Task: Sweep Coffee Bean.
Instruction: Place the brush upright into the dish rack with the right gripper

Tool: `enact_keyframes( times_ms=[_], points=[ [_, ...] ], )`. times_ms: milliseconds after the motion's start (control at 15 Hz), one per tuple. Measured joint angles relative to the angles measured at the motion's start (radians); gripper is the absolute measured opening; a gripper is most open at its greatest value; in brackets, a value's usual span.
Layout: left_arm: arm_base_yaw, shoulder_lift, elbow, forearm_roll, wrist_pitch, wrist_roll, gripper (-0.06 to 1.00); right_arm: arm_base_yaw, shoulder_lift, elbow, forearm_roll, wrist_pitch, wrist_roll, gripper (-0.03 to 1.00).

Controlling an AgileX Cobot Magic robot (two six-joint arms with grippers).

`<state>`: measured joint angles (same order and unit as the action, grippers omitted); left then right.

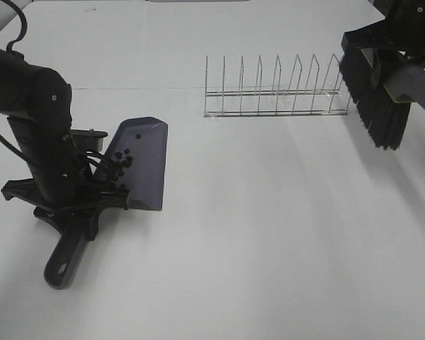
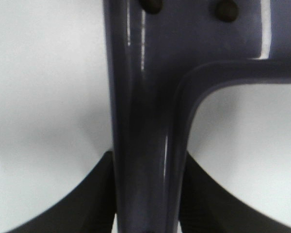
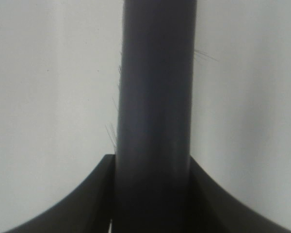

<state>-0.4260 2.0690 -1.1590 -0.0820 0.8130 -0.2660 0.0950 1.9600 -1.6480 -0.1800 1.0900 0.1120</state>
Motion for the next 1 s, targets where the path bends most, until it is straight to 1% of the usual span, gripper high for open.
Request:
enact_keyframes(
  times_ms=[133, 267, 533, 800, 933, 1000],
  points=[
    [0.0, 0.0, 0.0, 0.0, 0.0, 0.0, 0.32, 0.0, 0.056, 0.0, 0.01, -0.034, -0.003, 0.28],
    [0.0, -0.005, 0.0, 0.0, -0.002, 0.001, 0.32, 0.0, 0.138, -0.02, 0.008, -0.035, -0.021, 0.28],
    [0.0, -0.058, -0.016, -0.003, -0.022, 0.001, 0.32, 0.0, 0.25, -0.144, 0.005, -0.034, -0.027, 0.28],
    [0.0, -0.064, -0.03, -0.004, -0.024, 0.001, 0.32, 0.0, 0.346, -0.34, -0.018, 0.034, -0.045, 0.28],
    [0.0, -0.064, -0.03, -0.004, -0.023, 0.001, 0.32, 0.0, 0.395, -0.415, -0.023, 0.071, -0.051, 0.28],
    [0.0, -0.064, -0.03, -0.004, -0.022, 0.001, 0.32, 0.0, 0.416, -0.444, -0.026, 0.074, -0.051, 0.28]
  ],
)
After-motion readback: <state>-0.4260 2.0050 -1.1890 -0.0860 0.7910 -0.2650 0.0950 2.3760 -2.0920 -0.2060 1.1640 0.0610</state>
